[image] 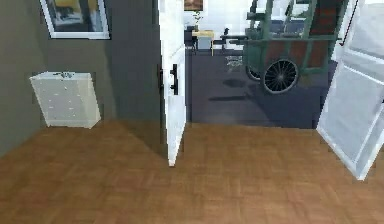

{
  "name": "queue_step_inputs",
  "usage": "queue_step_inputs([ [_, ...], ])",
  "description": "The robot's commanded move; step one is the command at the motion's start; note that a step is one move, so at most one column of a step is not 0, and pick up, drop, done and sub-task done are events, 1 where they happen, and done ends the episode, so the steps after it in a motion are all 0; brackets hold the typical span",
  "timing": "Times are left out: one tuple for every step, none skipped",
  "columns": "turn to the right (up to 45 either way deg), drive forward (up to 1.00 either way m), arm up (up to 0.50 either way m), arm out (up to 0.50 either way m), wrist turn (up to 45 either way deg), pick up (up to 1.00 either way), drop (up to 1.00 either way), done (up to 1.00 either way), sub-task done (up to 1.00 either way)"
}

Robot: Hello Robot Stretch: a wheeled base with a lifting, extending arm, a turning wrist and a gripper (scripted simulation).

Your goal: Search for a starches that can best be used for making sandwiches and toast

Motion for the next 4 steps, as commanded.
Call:
queue_step_inputs([
  [0.0,0.7,0.0,0.0,0.0,0.0,0.0,0.0,0.0],
  [30.0,0.0,0.0,0.0,0.0,0.0,0.0,0.0,0.0],
  [0.0,0.75,0.0,0.0,0.0,0.0,0.0,0.0,0.0],
  [-30.0,0.0,0.0,0.0,0.0,0.0,0.0,0.0,0.0],
])
